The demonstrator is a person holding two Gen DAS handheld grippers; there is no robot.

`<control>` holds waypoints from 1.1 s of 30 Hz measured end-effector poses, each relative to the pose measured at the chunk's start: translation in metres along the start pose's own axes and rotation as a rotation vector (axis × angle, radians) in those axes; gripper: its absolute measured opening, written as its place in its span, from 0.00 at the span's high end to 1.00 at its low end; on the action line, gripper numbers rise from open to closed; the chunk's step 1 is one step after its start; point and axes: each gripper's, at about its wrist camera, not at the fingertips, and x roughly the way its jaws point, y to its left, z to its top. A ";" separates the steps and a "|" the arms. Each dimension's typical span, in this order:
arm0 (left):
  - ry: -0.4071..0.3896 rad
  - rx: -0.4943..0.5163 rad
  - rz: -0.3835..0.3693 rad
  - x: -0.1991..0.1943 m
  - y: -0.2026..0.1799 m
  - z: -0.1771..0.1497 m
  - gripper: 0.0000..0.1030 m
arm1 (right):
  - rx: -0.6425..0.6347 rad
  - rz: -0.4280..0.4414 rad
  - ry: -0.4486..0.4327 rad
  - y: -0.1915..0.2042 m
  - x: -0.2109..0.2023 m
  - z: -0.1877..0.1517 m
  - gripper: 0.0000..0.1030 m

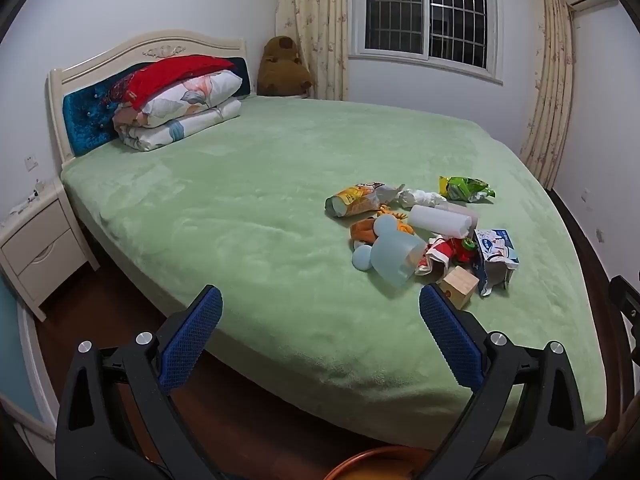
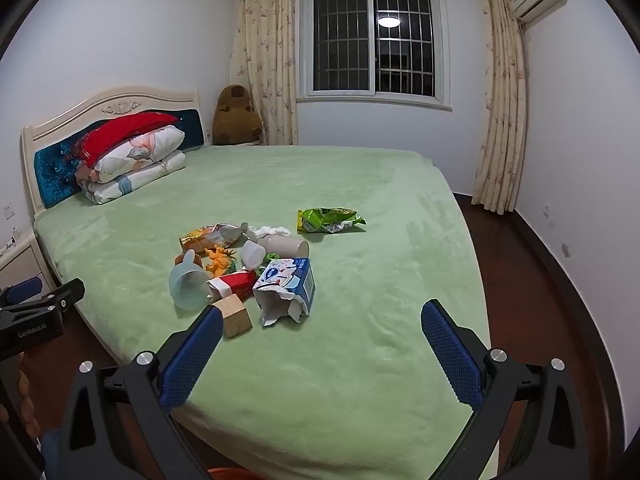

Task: Collect trash

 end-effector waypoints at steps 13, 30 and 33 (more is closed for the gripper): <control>-0.001 0.005 0.008 -0.002 0.002 0.000 0.06 | -0.001 0.014 0.007 0.002 0.007 0.000 0.05; -0.003 0.003 0.009 -0.005 0.003 0.002 0.06 | 0.002 0.018 0.003 0.001 0.008 0.001 0.05; -0.003 0.001 0.007 -0.005 0.003 0.002 0.06 | 0.001 0.019 0.002 0.002 0.009 0.001 0.05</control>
